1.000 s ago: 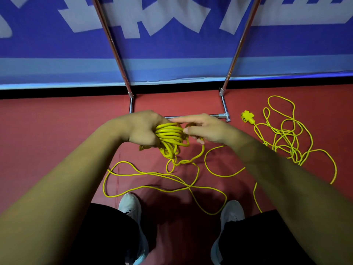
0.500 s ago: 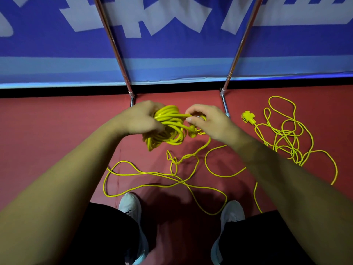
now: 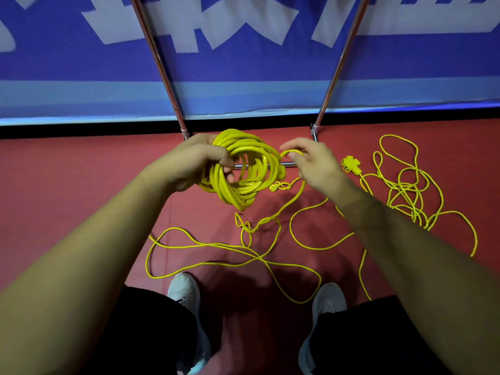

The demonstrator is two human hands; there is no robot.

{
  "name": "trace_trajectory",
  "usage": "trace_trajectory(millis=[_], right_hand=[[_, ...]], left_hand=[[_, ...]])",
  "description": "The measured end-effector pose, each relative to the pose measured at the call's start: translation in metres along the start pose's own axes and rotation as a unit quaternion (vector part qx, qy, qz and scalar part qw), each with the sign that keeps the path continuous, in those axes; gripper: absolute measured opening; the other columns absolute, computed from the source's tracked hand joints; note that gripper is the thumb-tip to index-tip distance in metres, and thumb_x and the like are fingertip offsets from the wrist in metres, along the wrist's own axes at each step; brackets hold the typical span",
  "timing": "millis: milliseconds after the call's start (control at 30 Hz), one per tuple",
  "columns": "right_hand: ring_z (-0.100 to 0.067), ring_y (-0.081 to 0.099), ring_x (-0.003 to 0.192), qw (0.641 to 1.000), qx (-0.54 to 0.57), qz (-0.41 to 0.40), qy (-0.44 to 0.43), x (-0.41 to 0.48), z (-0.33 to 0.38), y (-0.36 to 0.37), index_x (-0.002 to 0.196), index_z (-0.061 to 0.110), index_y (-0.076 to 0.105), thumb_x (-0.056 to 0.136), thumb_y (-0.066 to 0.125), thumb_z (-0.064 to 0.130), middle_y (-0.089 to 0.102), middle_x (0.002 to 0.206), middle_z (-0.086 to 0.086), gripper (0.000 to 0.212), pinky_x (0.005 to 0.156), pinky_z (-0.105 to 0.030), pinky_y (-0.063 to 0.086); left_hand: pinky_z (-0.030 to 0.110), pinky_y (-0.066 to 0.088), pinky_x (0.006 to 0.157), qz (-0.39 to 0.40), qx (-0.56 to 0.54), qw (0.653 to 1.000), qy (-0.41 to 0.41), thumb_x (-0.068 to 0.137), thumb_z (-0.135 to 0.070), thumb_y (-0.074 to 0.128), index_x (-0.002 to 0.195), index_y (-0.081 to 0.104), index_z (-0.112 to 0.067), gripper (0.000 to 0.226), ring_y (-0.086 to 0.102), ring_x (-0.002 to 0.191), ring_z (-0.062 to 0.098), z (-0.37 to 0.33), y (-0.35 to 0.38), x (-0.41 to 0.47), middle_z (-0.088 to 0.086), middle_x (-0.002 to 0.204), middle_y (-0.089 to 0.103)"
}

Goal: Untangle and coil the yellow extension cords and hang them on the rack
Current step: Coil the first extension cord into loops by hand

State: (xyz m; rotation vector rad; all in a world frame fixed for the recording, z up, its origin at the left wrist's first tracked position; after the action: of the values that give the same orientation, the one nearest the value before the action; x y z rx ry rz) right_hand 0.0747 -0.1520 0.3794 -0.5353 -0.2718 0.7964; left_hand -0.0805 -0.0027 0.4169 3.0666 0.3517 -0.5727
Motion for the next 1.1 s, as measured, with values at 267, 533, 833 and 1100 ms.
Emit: trace_trajectory(millis=[267, 533, 833, 1100], right_hand=[[0.004, 0.053, 0.049, 0.991, 0.088, -0.088, 0.057, 0.005, -0.022, -0.013, 0.103, 0.010, 0.066, 0.095, 0.053, 0.001, 0.063, 0.075, -0.007, 0.018, 0.051, -0.009, 0.037], [-0.003, 0.048, 0.036, 0.989, 0.070, -0.042, 0.122, 0.001, -0.036, 0.001, 0.081, 0.014, 0.062, 0.097, 0.057, 0.017, 0.054, 0.056, -0.006, 0.016, 0.046, -0.028, 0.046], [-0.013, 0.066, 0.060, 0.949, 0.164, 0.156, 0.220, -0.028, -0.041, 0.062, 0.095, 0.015, 0.055, 0.106, 0.037, 0.023, 0.053, 0.070, -0.005, 0.023, 0.063, -0.024, 0.049], [-0.025, 0.067, 0.079, 0.925, 0.215, 0.205, 0.237, -0.044, -0.018, 0.099, 0.106, 0.009, 0.052, 0.107, 0.032, 0.017, 0.058, 0.079, -0.008, 0.021, 0.072, -0.028, 0.050]], left_hand=[[0.029, 0.056, 0.060, 0.063, -0.011, 0.997, -0.035, 0.067, -0.008, 0.056, 0.073, 0.063, 0.007, 0.017, 0.066, 0.058, 0.028, 0.007, 0.009, 0.000, 0.016, 0.062, 0.065], [0.025, 0.050, 0.053, -0.014, -0.082, 0.996, 0.020, 0.063, -0.007, 0.049, 0.092, 0.054, 0.006, 0.032, 0.058, 0.051, 0.021, -0.005, -0.003, 0.003, 0.006, 0.050, 0.052], [0.029, 0.057, 0.068, -0.080, -0.279, 0.953, 0.080, 0.089, -0.003, 0.044, 0.084, 0.054, -0.002, 0.011, 0.072, 0.084, 0.022, -0.007, -0.019, 0.011, 0.001, 0.062, 0.057], [0.038, 0.059, 0.079, -0.134, -0.420, 0.892, 0.097, 0.099, -0.009, 0.049, 0.092, 0.059, -0.003, 0.013, 0.072, 0.085, 0.024, -0.010, -0.025, 0.014, 0.003, 0.069, 0.064]])
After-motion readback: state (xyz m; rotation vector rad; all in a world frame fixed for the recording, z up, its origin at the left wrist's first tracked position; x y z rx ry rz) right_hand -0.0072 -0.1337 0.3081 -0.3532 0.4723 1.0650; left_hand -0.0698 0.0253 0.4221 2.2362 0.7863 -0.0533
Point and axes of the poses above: each hand's wrist, its own x-axis towards the middle knuckle, its own y-axis out of the palm, z = x × y, the point moved 7 cm from there along x, towards the middle knuckle
